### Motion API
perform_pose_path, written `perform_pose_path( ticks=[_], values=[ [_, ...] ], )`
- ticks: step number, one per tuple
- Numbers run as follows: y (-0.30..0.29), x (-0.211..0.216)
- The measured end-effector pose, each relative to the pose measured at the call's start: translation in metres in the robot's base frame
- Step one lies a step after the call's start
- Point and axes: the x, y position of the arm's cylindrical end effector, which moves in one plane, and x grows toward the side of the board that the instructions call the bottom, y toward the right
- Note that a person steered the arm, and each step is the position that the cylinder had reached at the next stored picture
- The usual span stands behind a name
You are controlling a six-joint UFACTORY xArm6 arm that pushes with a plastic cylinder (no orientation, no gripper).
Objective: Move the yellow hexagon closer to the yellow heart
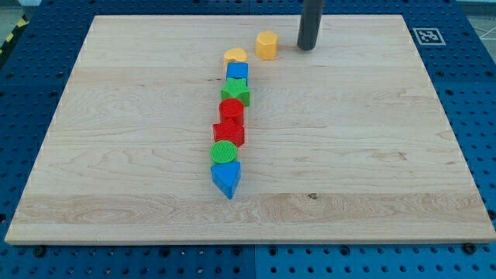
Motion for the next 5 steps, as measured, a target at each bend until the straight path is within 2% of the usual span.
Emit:
perform_pose_path(
  ticks=[1, 3, 5],
  values=[
    [-0.027, 0.006],
    [-0.043, -0.023],
    [-0.071, -0.028]
  ],
)
